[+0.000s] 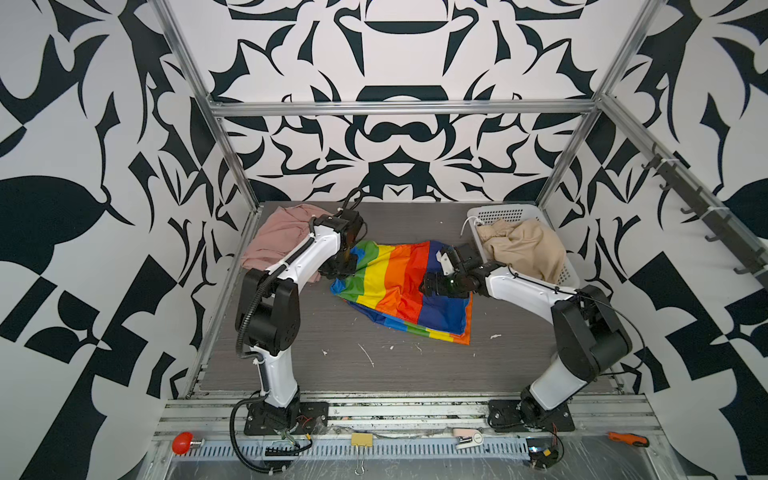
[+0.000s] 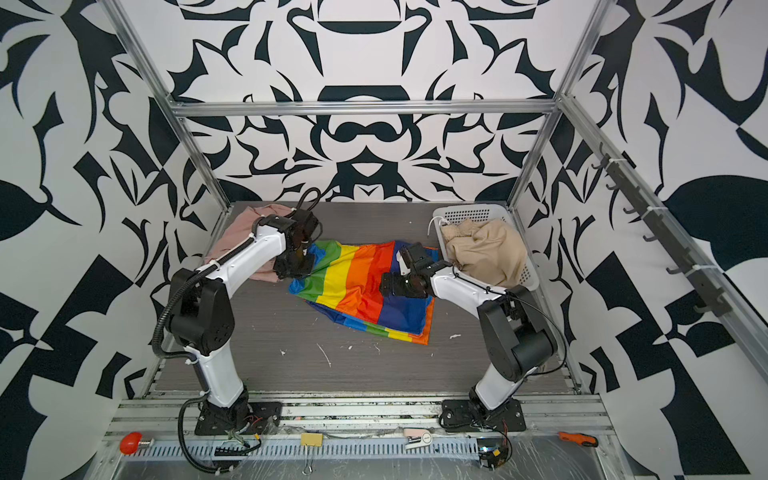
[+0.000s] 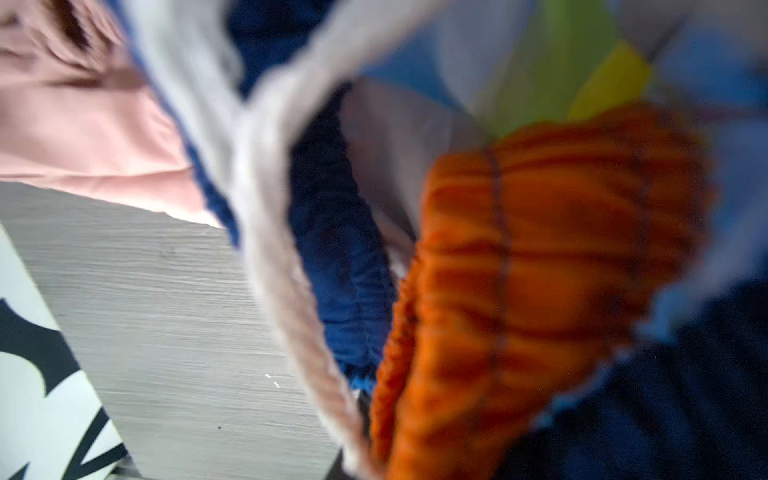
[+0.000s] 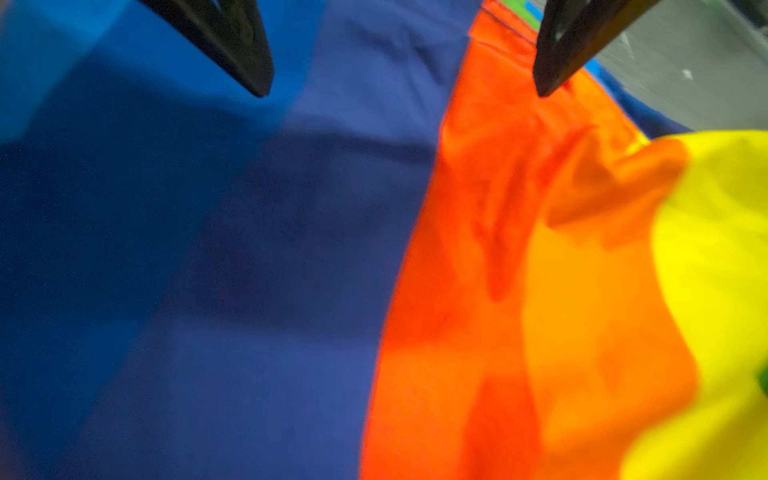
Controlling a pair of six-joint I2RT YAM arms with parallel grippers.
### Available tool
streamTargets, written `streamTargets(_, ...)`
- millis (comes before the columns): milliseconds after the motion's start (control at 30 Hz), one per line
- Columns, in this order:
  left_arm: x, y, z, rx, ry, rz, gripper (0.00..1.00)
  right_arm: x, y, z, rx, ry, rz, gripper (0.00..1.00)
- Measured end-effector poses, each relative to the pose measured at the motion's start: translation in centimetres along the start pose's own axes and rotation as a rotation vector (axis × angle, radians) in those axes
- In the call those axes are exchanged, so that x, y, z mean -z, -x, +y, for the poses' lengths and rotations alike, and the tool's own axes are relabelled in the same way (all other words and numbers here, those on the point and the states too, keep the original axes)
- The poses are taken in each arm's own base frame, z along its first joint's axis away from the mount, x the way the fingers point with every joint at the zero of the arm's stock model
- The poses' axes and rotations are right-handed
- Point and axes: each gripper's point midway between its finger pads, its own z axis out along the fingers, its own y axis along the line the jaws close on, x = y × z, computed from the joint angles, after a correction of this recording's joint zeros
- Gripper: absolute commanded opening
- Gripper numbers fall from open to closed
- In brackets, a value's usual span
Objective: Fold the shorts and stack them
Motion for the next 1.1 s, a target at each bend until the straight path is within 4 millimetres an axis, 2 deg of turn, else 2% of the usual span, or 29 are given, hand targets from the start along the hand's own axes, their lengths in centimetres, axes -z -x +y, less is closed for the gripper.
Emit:
streamTargets(67, 0.1, -0.1, -0.1, -0.004, 0.006, 0.000, 0.00, -0.2, 1.4, 1.5, -0.020, 0.047, -0.023, 0.99)
streamTargets(167, 0.1, -0.1, -0.1, -0.004, 0.011, 0.001, 0.00, -1.6, 3.8, 4.4, -0.035, 0.123, -0.050, 0.99)
streamTargets(233, 0.0, -0.1, 0.1, 0.005, 0.009, 0.002, 0.00, -3.1, 5.3, 6.3, -0.054, 0.181, -0.061, 0.99)
streamTargets(367, -0.8, -0.3, 0.3, 0.049, -0.035, 0.021, 0.00, -6.5, 7.3, 8.7, -0.114, 0.272, -0.056, 1.00)
streamTargets(533, -2.3, -1.1, 0.8, 0.115, -0.099, 0.060, 0.00, -11.1, 8.7, 9.6, -0.182, 0.321, -0.022, 1.00)
streamTargets(733, -3.5, -1.2, 1.6, 0.196, -0.185, 0.073, 0.00, -13.3, 12.1, 10.6, -0.148, 0.327, -0.044, 0.99)
streamTargets(867, -3.6, -0.7, 1.9, 0.229, -0.227, 0.066, 0.00, -12.8, 12.2, 10.0, -0.132, 0.294, -0.030, 1.00)
streamTargets(933, -3.3, -0.5, 1.7, 0.239, -0.252, 0.059, 0.00, -11.8, 12.2, 9.9, -0.132, 0.281, -0.022, 1.00)
streamTargets(1000, -3.1, -0.3, 1.3, 0.243, -0.277, 0.054, 0.00, -10.0, 12.0, 10.3, -0.130, 0.286, -0.029, 1.00)
streamTargets(1100, -2.8, -0.1, 0.8, 0.248, -0.308, 0.049, 0.00, -5.9, 11.2, 11.3, -0.125, 0.310, -0.057, 0.99)
